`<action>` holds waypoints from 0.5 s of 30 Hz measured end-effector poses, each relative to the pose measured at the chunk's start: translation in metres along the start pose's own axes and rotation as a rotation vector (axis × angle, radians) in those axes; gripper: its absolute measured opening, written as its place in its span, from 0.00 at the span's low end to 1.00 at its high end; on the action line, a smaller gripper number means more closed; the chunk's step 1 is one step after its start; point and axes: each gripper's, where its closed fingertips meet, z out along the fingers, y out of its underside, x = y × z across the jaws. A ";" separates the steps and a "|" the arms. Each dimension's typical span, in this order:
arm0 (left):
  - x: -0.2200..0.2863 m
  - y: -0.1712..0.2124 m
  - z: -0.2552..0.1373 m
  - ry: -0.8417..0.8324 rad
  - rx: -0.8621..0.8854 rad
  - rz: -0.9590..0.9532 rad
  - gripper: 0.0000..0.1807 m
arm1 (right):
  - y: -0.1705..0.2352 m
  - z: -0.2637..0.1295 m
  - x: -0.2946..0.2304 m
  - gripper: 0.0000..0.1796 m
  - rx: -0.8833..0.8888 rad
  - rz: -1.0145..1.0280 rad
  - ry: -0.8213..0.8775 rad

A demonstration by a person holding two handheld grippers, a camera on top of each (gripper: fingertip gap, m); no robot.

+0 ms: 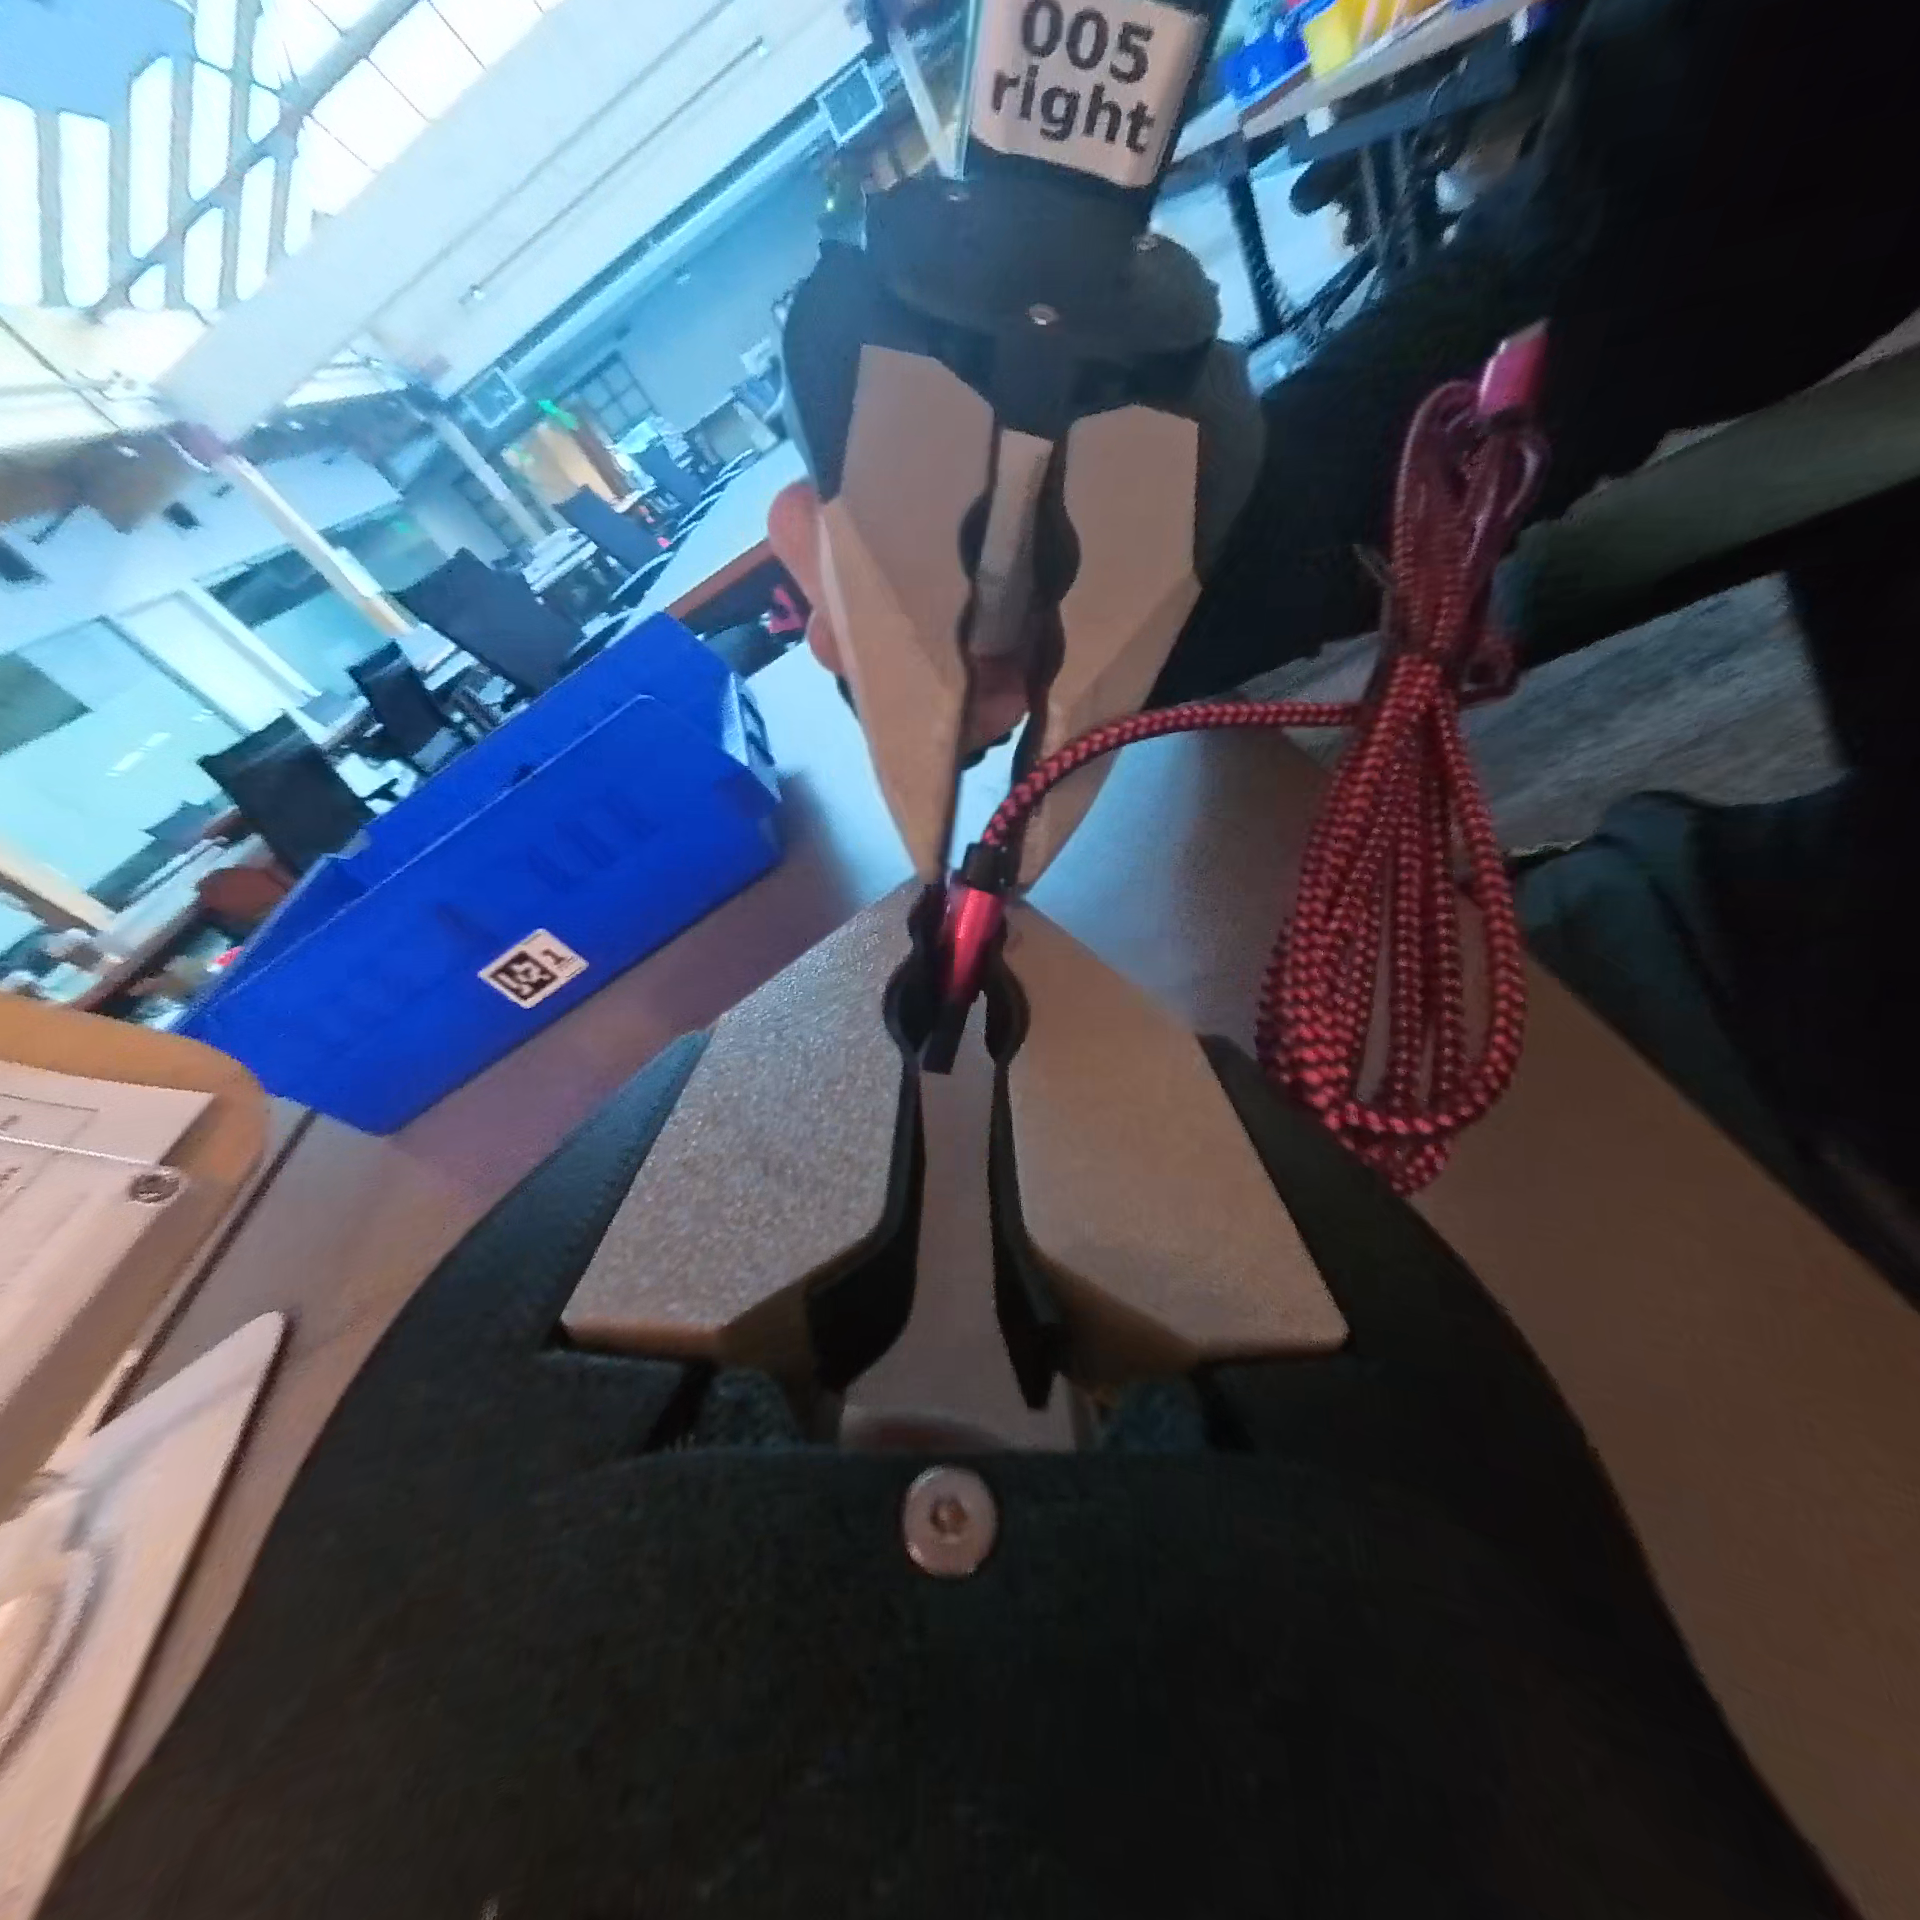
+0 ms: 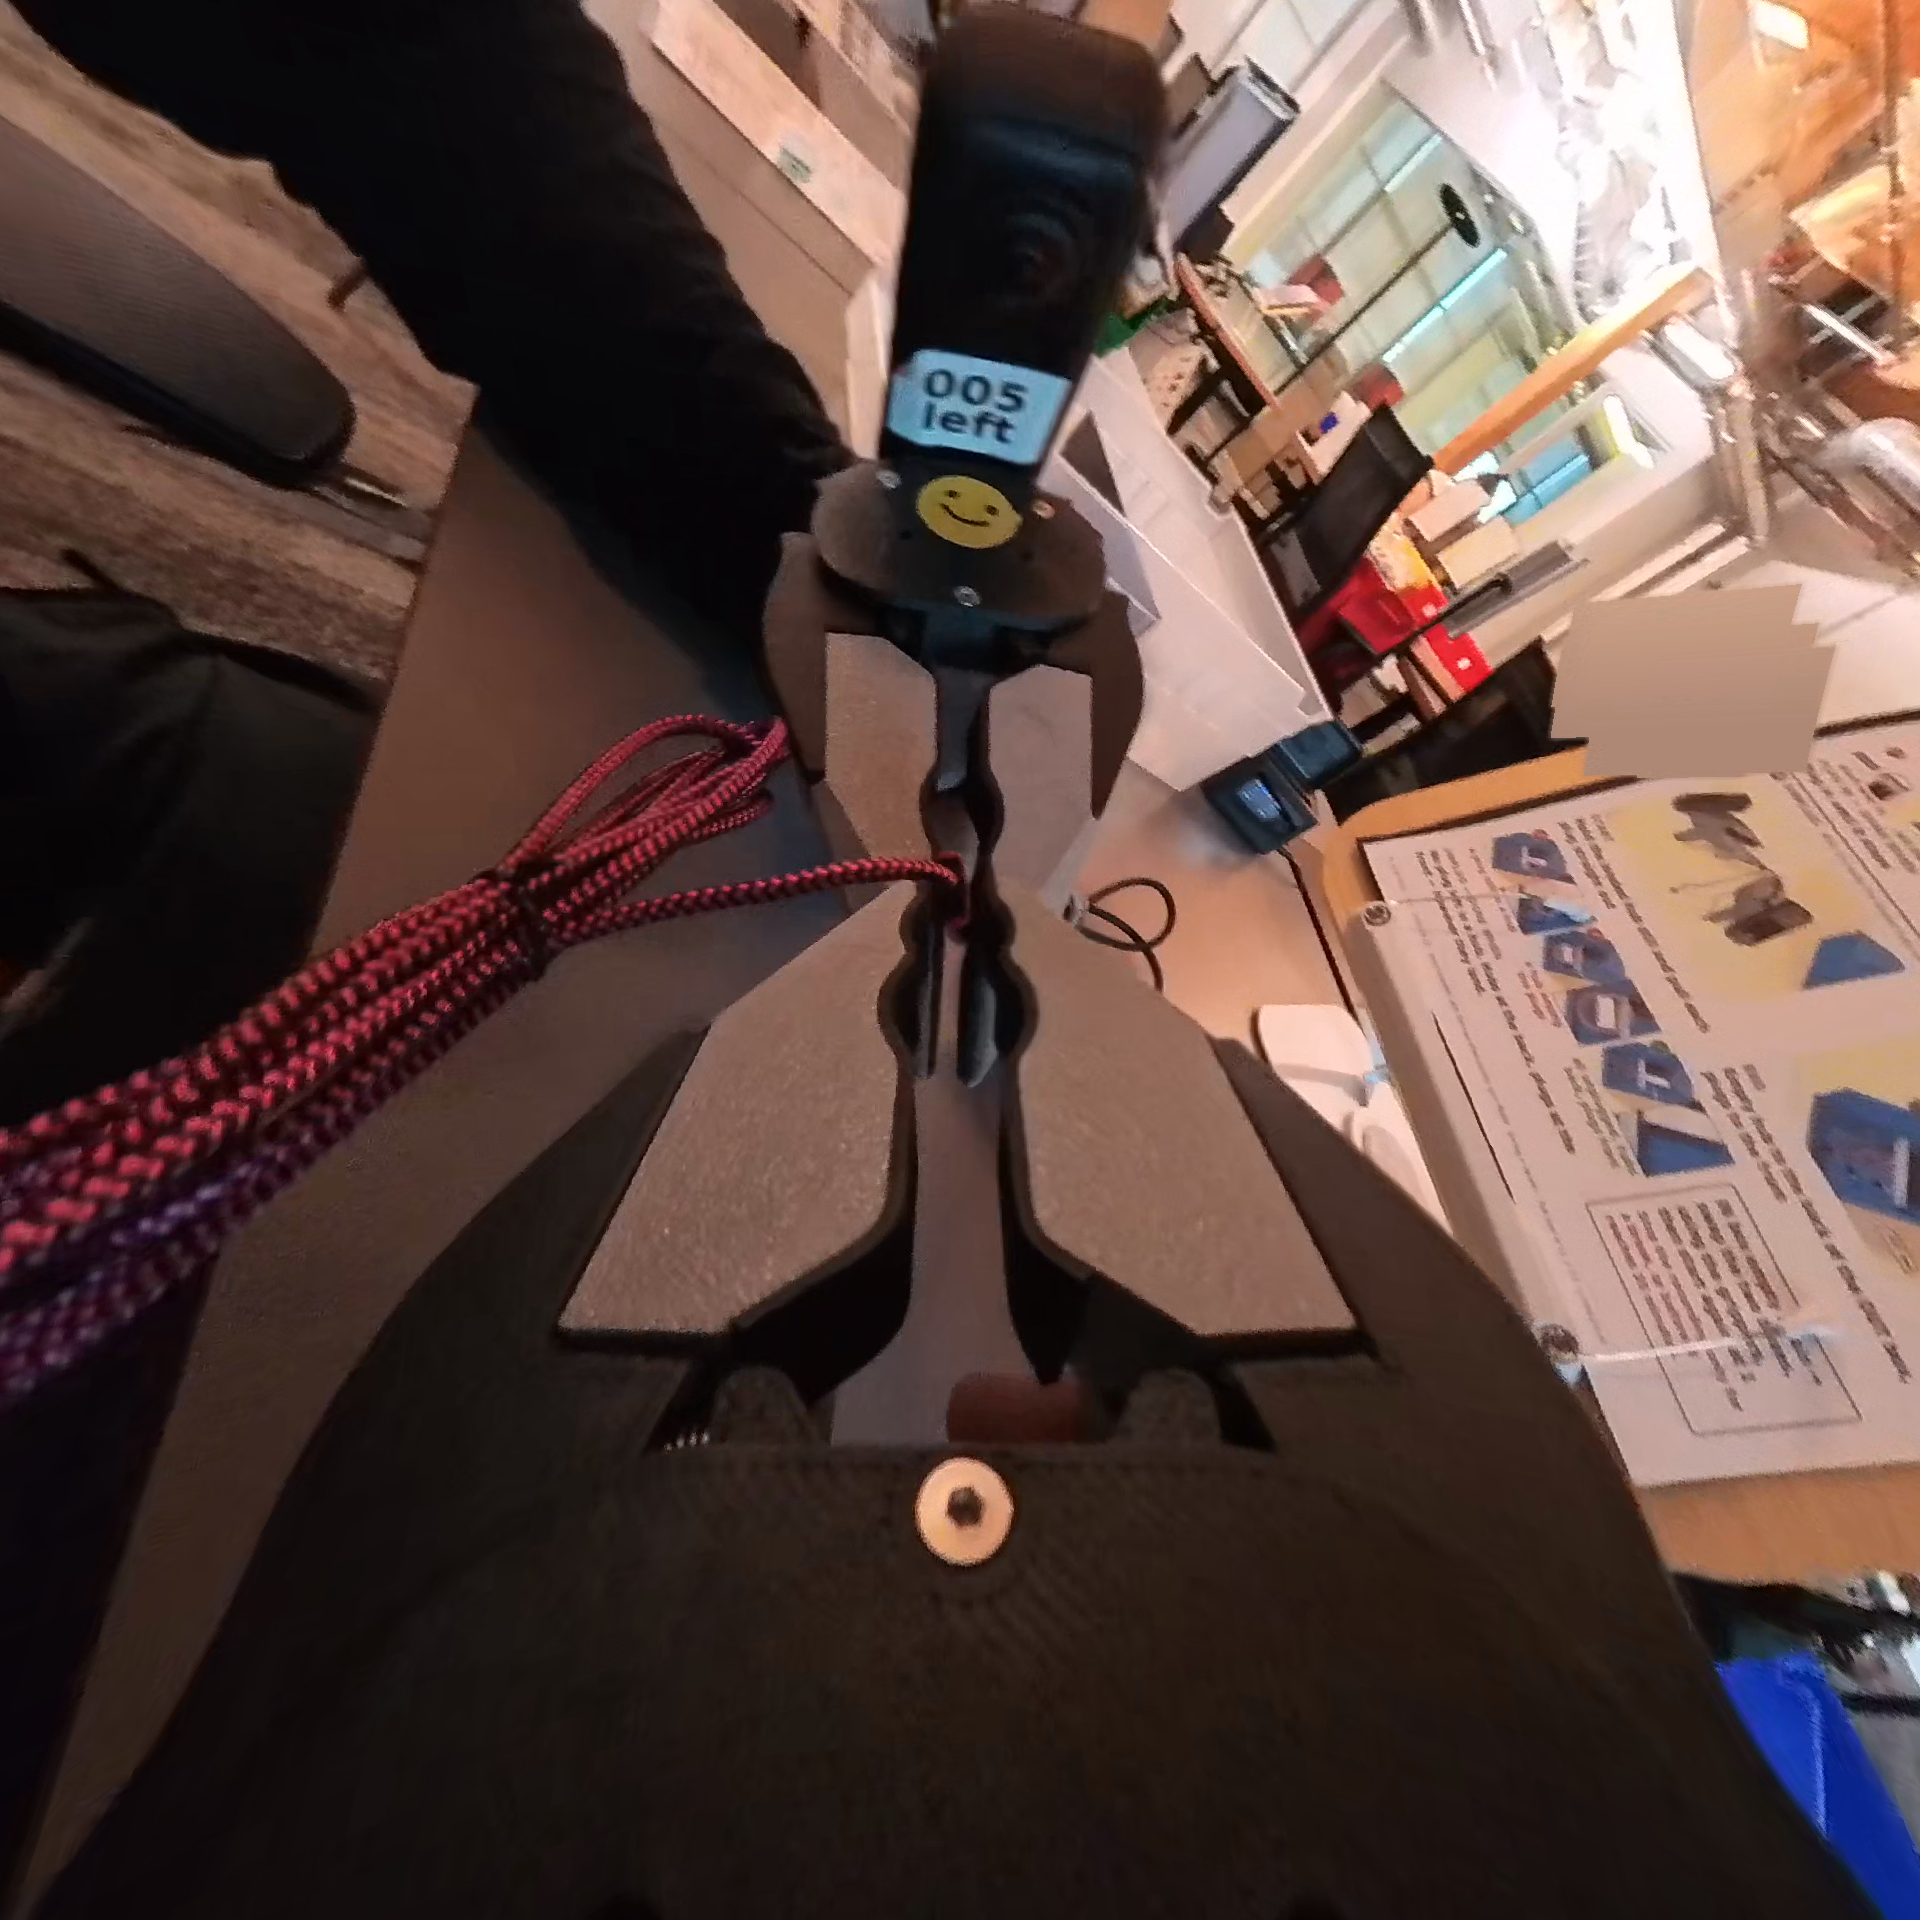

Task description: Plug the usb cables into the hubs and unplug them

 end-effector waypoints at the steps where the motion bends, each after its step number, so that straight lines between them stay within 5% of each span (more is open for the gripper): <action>1: 0.001 -0.002 -0.001 0.010 0.012 -0.019 0.02 | -0.002 0.000 0.000 0.02 0.008 -0.016 -0.003; 15: -0.001 0.004 0.002 0.012 -0.048 -0.081 0.00 | 0.000 0.006 0.003 0.02 0.070 -0.011 -0.002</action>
